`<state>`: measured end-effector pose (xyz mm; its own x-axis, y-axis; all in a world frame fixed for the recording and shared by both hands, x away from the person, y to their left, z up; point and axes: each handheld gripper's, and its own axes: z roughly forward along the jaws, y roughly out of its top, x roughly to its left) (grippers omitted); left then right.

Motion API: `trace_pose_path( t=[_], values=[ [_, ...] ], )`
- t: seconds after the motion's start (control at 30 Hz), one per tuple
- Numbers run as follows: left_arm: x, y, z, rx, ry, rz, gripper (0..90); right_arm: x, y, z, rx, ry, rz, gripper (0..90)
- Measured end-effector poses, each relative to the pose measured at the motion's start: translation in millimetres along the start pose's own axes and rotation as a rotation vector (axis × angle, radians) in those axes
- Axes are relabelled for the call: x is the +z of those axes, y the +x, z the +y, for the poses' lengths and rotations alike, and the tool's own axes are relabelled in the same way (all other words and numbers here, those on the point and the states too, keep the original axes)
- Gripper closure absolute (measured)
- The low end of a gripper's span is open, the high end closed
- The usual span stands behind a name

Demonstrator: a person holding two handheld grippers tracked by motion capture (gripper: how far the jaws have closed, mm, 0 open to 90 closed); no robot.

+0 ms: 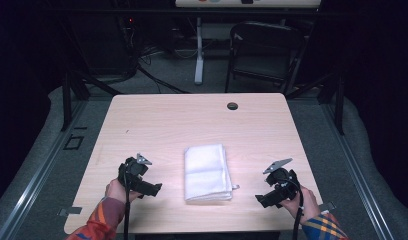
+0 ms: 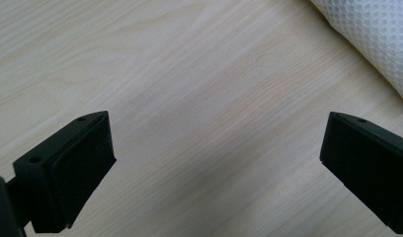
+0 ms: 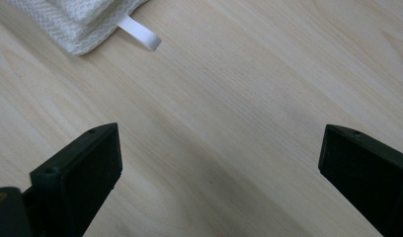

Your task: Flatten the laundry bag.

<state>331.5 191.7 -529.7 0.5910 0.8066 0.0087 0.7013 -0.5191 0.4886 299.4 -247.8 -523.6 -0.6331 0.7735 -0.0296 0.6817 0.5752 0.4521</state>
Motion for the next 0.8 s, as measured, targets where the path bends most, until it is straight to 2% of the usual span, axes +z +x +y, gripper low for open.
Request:
trace_pose_path(
  t=[0.27,0.43,0.57,0.6,0.8],
  values=[
    [-3.3,-7.1,1.9,0.017,-0.002,-0.01,0.0,1.3,-2.0,1.5,-0.02,0.022,-0.003,2.8],
    [-9.4,-10.8,5.5,0.016,-0.039,-0.005,0.0,2.9,-2.3,0.8,0.016,0.013,0.033,2.7],
    [-7.9,-18.3,8.3,0.033,-0.035,-0.026,0.0,2.6,-2.8,0.9,0.019,0.014,0.039,2.6],
    [-7.5,-23.2,10.8,0.051,-0.032,-0.035,0.0,2.5,-2.2,1.7,0.015,0.01,0.033,2.6],
    [-4.7,-32.7,17.2,0.069,-0.038,-0.069,0.0,3.6,-1.9,2.4,0.003,0.025,0.039,2.6]
  ],
)
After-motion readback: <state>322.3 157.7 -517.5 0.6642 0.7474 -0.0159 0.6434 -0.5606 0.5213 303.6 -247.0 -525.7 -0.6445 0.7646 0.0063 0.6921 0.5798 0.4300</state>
